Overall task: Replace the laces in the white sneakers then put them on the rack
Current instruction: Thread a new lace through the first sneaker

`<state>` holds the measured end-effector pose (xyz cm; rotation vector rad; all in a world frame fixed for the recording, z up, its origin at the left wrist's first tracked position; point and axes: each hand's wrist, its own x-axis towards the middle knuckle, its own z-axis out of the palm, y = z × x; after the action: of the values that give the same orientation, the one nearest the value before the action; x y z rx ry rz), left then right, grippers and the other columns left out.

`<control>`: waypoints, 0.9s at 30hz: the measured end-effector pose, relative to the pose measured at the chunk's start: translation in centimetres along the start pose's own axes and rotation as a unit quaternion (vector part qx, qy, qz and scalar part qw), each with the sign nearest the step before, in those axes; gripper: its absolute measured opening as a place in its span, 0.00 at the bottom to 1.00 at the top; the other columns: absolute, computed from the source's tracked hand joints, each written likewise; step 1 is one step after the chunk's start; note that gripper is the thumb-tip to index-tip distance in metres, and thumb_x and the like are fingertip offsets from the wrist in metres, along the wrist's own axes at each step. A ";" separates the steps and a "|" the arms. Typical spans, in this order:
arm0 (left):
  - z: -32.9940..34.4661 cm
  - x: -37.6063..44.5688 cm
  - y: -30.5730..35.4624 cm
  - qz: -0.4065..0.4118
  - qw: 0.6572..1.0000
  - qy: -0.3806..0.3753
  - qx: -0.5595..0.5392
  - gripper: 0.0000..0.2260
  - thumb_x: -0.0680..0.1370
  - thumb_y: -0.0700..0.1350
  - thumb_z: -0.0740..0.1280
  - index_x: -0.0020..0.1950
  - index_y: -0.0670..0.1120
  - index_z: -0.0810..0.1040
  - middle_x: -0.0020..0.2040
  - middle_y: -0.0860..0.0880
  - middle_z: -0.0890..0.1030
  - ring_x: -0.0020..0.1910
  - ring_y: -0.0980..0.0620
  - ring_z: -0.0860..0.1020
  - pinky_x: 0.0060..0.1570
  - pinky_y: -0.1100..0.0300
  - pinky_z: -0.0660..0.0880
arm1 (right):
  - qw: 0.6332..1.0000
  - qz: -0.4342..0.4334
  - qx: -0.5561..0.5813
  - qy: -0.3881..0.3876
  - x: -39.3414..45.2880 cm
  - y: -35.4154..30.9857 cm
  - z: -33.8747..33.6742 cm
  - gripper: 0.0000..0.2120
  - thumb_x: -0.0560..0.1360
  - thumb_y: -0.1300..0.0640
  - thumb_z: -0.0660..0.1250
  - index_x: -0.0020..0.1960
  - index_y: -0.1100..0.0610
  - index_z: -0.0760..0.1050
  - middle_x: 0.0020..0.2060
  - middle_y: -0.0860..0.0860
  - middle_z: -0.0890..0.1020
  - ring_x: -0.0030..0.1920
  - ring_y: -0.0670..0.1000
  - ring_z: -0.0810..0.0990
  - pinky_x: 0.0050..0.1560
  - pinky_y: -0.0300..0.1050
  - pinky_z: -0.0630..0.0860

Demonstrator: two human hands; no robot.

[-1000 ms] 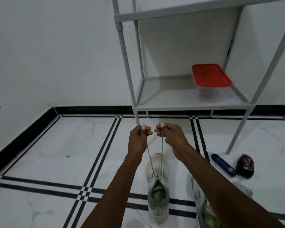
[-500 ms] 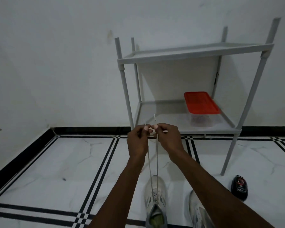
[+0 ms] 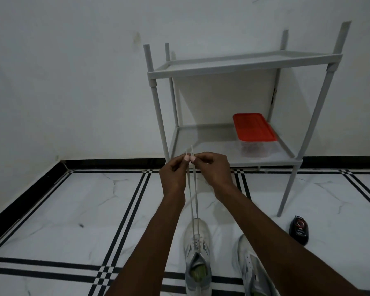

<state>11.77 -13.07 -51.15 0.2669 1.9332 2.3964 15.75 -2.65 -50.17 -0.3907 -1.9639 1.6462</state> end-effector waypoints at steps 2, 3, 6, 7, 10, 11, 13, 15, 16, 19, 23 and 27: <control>0.0 0.1 0.3 -0.012 1.000 -0.006 -0.001 0.06 0.79 0.46 0.72 0.54 0.50 0.85 0.51 0.52 0.86 0.54 0.58 0.82 0.53 0.63 0.77 | 1.000 0.010 0.008 -0.001 0.0 -0.2 0.2 0.08 0.75 0.51 0.73 0.51 0.52 0.86 0.42 0.45 0.87 0.45 0.43 0.84 0.50 0.42 0.81; -0.1 0.2 0.4 -0.018 1.000 -0.008 -0.003 0.06 0.79 0.46 0.72 0.55 0.50 0.85 0.51 0.52 0.86 0.54 0.58 0.82 0.53 0.64 0.76 | 1.000 0.014 0.011 0.000 -0.1 -0.2 0.4 0.08 0.75 0.51 0.73 0.51 0.52 0.86 0.43 0.45 0.87 0.45 0.43 0.84 0.50 0.41 0.81; -0.3 0.2 0.8 -0.031 0.999 -0.010 -0.006 0.08 0.79 0.46 0.71 0.57 0.48 0.85 0.52 0.53 0.86 0.55 0.59 0.81 0.51 0.65 0.74 | 1.000 0.020 0.011 0.002 -0.2 -0.4 0.5 0.08 0.75 0.51 0.73 0.52 0.52 0.86 0.43 0.45 0.86 0.45 0.41 0.84 0.48 0.38 0.79; -0.3 0.2 0.8 -0.036 0.999 -0.011 -0.008 0.09 0.79 0.46 0.71 0.59 0.47 0.85 0.52 0.53 0.86 0.54 0.60 0.81 0.50 0.65 0.74 | 1.000 0.021 0.010 0.000 -0.2 -0.4 0.5 0.08 0.75 0.52 0.73 0.52 0.52 0.86 0.43 0.45 0.86 0.45 0.41 0.84 0.48 0.38 0.79; -0.3 0.2 1.1 -0.052 0.998 -0.009 -0.021 0.11 0.79 0.45 0.71 0.60 0.46 0.84 0.52 0.53 0.86 0.53 0.60 0.81 0.49 0.66 0.73 | 1.000 0.024 0.012 -0.004 -0.2 -0.5 0.7 0.08 0.75 0.53 0.73 0.53 0.53 0.85 0.44 0.46 0.87 0.46 0.43 0.84 0.48 0.38 0.79; -0.4 0.2 1.2 -0.057 0.998 -0.009 -0.027 0.11 0.79 0.45 0.71 0.60 0.46 0.84 0.51 0.53 0.86 0.53 0.60 0.81 0.50 0.65 0.73 | 1.000 0.024 0.013 -0.005 -0.2 -0.5 0.7 0.08 0.75 0.54 0.73 0.53 0.54 0.85 0.44 0.46 0.87 0.46 0.43 0.84 0.48 0.38 0.79; -0.6 0.3 1.2 -0.066 0.997 -0.011 -0.030 0.11 0.79 0.46 0.71 0.60 0.46 0.84 0.52 0.53 0.86 0.54 0.60 0.81 0.52 0.63 0.74 | 1.000 0.024 0.014 -0.009 -0.2 -0.6 0.9 0.08 0.75 0.54 0.73 0.53 0.54 0.85 0.44 0.47 0.87 0.46 0.44 0.85 0.50 0.39 0.80; -0.7 0.3 1.2 -0.072 0.997 -0.016 -0.030 0.11 0.79 0.47 0.72 0.60 0.47 0.85 0.52 0.54 0.86 0.56 0.59 0.80 0.53 0.62 0.73 | 0.999 0.027 0.016 -0.013 -0.1 -0.6 0.9 0.09 0.75 0.54 0.73 0.53 0.54 0.85 0.45 0.47 0.87 0.47 0.44 0.85 0.51 0.39 0.80; -0.8 0.3 1.2 -0.077 0.996 -0.017 -0.030 0.11 0.79 0.48 0.72 0.60 0.48 0.85 0.53 0.54 0.86 0.56 0.59 0.80 0.53 0.62 0.73 | 0.999 0.031 0.017 -0.014 -0.1 -0.6 1.0 0.09 0.75 0.54 0.73 0.54 0.55 0.85 0.45 0.48 0.87 0.47 0.44 0.85 0.50 0.39 0.79; -1.0 0.2 1.2 -0.082 0.996 -0.028 -0.036 0.12 0.78 0.49 0.72 0.61 0.48 0.84 0.55 0.53 0.86 0.58 0.58 0.80 0.53 0.62 0.73 | 0.999 0.038 0.021 -0.014 -0.2 -0.6 1.0 0.10 0.75 0.53 0.73 0.54 0.55 0.85 0.45 0.48 0.87 0.47 0.45 0.85 0.49 0.37 0.79; -1.1 0.1 1.2 -0.081 0.996 -0.033 -0.034 0.11 0.79 0.49 0.71 0.60 0.48 0.84 0.55 0.52 0.85 0.57 0.58 0.80 0.50 0.64 0.73 | 0.998 0.048 0.025 -0.011 -0.4 -0.8 1.1 0.10 0.75 0.53 0.73 0.54 0.54 0.85 0.45 0.48 0.87 0.46 0.43 0.84 0.44 0.33 0.75; -1.2 0.3 1.2 -0.076 0.996 -0.032 -0.028 0.09 0.79 0.48 0.72 0.58 0.50 0.85 0.53 0.54 0.85 0.57 0.59 0.80 0.50 0.64 0.72 | 0.998 0.053 0.026 -0.015 -0.2 -0.7 1.1 0.10 0.75 0.53 0.74 0.54 0.54 0.85 0.45 0.48 0.87 0.46 0.43 0.84 0.45 0.33 0.76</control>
<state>11.33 -14.43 -50.21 0.1843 1.7872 2.3120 15.36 -3.84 -49.66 -0.4606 -1.9484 1.7746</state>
